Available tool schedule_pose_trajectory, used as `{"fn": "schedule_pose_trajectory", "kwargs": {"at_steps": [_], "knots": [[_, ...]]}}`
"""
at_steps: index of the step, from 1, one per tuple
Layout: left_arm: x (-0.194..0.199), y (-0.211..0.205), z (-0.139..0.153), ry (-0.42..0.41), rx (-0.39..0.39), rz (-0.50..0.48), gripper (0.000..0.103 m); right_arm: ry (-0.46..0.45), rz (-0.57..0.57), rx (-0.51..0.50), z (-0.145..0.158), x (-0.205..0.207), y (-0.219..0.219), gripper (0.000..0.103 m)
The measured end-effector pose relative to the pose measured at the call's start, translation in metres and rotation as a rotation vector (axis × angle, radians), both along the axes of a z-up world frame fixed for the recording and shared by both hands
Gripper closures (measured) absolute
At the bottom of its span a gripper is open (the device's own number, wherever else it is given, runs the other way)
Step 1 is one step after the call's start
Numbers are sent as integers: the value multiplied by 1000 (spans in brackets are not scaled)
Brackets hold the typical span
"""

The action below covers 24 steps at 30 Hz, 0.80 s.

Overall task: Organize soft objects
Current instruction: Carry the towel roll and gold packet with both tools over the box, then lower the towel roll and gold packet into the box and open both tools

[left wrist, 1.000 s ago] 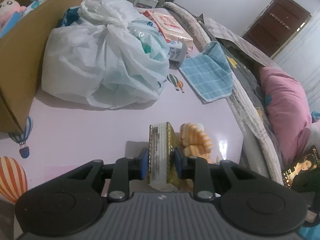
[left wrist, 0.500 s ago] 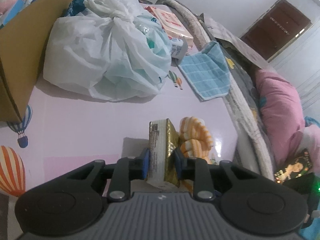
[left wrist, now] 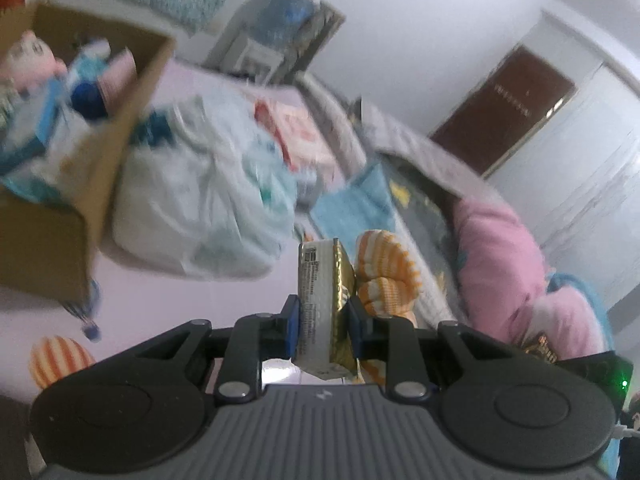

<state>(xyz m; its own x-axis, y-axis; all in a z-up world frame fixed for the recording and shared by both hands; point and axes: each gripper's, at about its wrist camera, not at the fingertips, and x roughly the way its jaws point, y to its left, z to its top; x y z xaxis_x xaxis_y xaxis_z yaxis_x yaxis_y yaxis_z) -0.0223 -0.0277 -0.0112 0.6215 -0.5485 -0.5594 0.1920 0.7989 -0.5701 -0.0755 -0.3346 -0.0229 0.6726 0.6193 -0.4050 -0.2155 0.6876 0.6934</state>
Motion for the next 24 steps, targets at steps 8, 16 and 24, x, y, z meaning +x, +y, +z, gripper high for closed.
{"fn": "schedule_pose_trajectory", "kwargs": {"at_steps": [8, 16, 24], "knots": [[-9, 83, 56, -132, 60, 190, 77, -120, 229, -25, 57, 53, 94, 63], [23, 175, 72, -117, 200, 382, 78, 3, 440, -39, 67, 146, 225, 63], [103, 238, 28, 77, 309, 395, 78, 203, 440, -165, 30, 208, 324, 63]]}}
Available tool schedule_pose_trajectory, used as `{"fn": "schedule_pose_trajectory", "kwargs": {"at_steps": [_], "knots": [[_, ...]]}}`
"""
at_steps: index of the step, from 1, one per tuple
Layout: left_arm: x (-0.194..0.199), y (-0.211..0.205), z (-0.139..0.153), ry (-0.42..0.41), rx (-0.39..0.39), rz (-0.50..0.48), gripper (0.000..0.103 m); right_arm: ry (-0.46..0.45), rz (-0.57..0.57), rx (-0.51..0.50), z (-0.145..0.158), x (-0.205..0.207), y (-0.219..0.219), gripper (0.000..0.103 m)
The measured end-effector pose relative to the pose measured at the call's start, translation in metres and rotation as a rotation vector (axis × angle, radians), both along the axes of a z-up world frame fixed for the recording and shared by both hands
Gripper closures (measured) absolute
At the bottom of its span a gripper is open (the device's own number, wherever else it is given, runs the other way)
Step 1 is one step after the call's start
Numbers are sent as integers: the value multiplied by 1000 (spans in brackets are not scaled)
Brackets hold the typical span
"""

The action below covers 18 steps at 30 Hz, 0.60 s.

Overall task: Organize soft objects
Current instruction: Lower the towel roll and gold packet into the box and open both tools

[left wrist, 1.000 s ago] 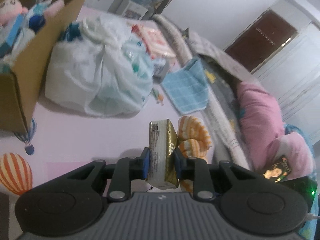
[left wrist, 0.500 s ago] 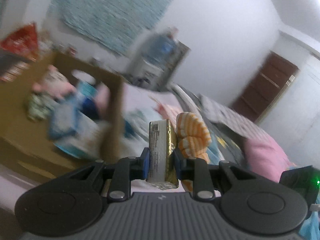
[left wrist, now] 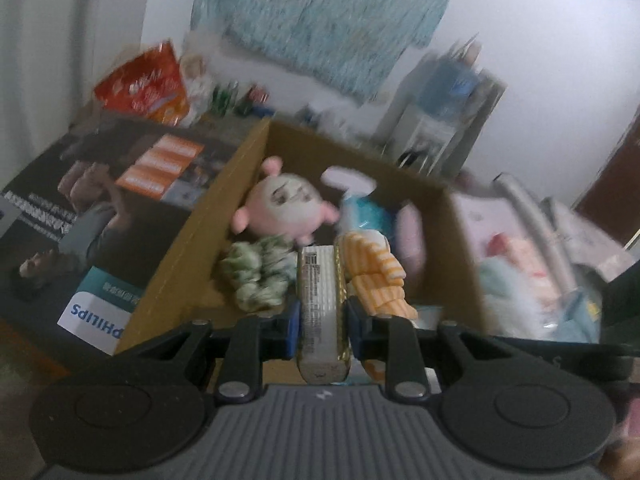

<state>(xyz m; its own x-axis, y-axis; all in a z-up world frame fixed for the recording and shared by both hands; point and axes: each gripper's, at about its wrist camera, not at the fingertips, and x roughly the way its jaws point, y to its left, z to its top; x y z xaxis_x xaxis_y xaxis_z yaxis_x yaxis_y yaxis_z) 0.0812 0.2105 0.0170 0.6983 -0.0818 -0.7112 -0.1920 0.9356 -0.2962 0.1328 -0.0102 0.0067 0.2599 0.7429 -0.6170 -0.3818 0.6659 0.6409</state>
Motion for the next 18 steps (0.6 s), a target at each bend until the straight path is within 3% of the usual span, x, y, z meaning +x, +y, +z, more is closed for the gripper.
{"fn": "schedule_pose_trajectory", "kwargs": {"at_steps": [11, 18], "knots": [[40, 26, -37, 106, 91, 3, 77, 197, -88, -29, -61, 33, 35, 57], [41, 29, -40, 99, 106, 0, 73, 240, -108, -12, -68, 34, 33, 46]]}}
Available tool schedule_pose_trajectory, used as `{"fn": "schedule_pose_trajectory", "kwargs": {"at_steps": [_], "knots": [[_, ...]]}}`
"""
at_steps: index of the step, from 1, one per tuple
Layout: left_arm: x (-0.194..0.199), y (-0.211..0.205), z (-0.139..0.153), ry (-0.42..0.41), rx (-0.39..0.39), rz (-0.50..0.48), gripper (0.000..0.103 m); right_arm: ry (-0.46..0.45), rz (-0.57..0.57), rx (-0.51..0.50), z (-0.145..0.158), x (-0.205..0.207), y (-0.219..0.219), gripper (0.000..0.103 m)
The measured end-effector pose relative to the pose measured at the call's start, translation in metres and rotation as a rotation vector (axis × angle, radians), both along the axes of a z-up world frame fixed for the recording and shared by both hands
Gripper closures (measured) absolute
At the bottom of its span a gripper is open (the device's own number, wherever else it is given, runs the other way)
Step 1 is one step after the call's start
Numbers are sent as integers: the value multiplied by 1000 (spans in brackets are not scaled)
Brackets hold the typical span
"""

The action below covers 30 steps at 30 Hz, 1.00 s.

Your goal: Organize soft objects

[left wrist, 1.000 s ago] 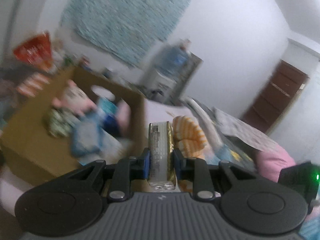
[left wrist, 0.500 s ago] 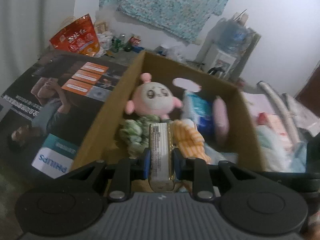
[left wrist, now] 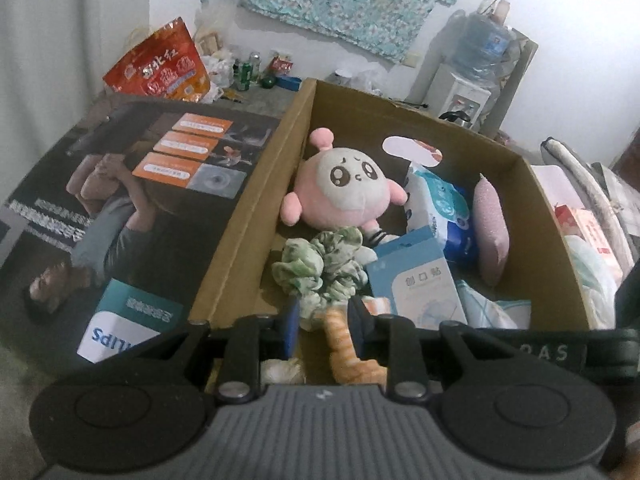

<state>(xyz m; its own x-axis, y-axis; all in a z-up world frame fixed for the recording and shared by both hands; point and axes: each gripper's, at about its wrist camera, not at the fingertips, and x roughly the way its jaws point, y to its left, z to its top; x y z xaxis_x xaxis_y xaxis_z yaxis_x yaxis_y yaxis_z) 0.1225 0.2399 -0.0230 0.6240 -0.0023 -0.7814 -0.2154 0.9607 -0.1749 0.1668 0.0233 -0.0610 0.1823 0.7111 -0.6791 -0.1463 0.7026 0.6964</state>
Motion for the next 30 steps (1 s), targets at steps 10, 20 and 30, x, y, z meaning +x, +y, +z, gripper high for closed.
{"fn": "schedule_pose_trajectory", "kwargs": {"at_steps": [10, 20, 30], "knots": [[-9, 0, 7, -31, 11, 15, 44, -33, -16, 84, 17, 1, -10, 45], [-47, -18, 46, -140, -18, -3, 19, -191, -13, 233, 72, -30, -52, 34], [-83, -94, 70, -205, 4, -168, 8, -322, -137, 319, 85, -89, -169, 23]]}}
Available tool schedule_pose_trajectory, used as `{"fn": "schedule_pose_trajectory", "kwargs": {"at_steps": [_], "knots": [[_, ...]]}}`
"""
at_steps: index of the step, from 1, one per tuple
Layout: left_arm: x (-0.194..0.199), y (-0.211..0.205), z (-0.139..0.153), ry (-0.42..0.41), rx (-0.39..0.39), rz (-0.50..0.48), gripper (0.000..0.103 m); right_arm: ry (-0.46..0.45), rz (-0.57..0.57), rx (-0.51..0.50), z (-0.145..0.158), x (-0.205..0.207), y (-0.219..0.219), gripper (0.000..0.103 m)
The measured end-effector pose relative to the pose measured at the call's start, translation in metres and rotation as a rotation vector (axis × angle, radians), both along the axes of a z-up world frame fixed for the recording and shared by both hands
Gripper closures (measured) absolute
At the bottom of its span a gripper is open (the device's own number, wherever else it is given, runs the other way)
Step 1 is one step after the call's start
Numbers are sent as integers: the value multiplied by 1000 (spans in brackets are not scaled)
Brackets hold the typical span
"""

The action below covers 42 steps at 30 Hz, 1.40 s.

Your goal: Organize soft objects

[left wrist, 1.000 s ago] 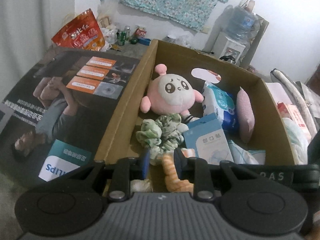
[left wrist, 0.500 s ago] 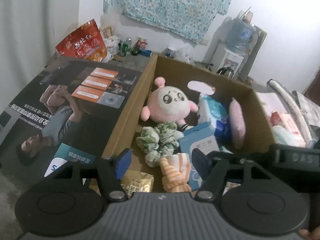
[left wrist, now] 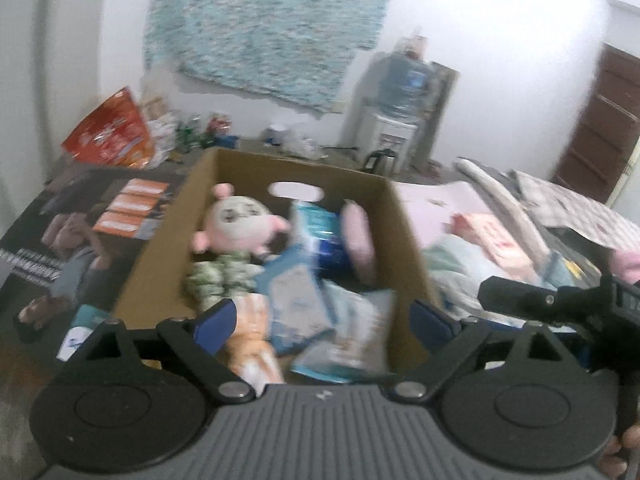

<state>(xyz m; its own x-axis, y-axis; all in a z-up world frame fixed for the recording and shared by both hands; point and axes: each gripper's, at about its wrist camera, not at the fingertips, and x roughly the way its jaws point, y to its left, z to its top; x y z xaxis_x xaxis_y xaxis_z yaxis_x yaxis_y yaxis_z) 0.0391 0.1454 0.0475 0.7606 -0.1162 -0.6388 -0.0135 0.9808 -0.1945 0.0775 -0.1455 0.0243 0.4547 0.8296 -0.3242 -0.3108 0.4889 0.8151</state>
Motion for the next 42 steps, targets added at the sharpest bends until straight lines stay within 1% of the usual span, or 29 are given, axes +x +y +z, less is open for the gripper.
{"fn": "schedule_pose_trajectory", "kwargs": {"at_steps": [4, 12, 16, 18, 22, 25, 26, 28, 32, 34, 36, 38, 40, 41, 42], "knots": [[1, -42, -1, -6, 27, -76, 7, -17, -86, 5, -4, -23, -54, 22], [26, -129, -4, 36, 60, -206, 7, -43, -285, -72, -27, -63, -156, 22], [40, -171, -5, 45, 73, -261, 7, -48, -403, -132, -40, -71, -203, 21], [50, -195, -6, 53, 81, -290, 7, -46, -449, -138, -47, -70, -225, 21], [78, -238, -12, 90, 89, -344, 7, -65, -501, -151, -59, -57, -248, 21], [105, -268, -21, 141, 81, -363, 7, -94, -516, -178, -63, -40, -252, 23], [115, -278, -25, 161, 74, -379, 7, -99, -518, -189, -66, -34, -251, 23], [136, -297, -34, 210, 63, -394, 7, -104, -509, -190, -73, -23, -252, 29], [181, -328, -60, 325, 60, -385, 7, -80, -494, -170, -85, -5, -253, 31], [203, -340, -75, 378, 84, -363, 7, -72, -490, -154, -92, -2, -254, 31], [224, -352, -90, 423, 131, -343, 7, -65, -482, -146, -97, 0, -256, 31], [237, -359, -100, 435, 158, -328, 7, -63, -479, -149, -98, -1, -258, 31], [249, -367, -108, 442, 184, -331, 10, -57, -481, -146, -100, -2, -262, 30], [254, -370, -112, 447, 198, -332, 15, -55, -485, -141, -102, -1, -264, 30], [258, -372, -116, 456, 210, -328, 23, -52, -488, -139, -103, 0, -267, 30]]}}
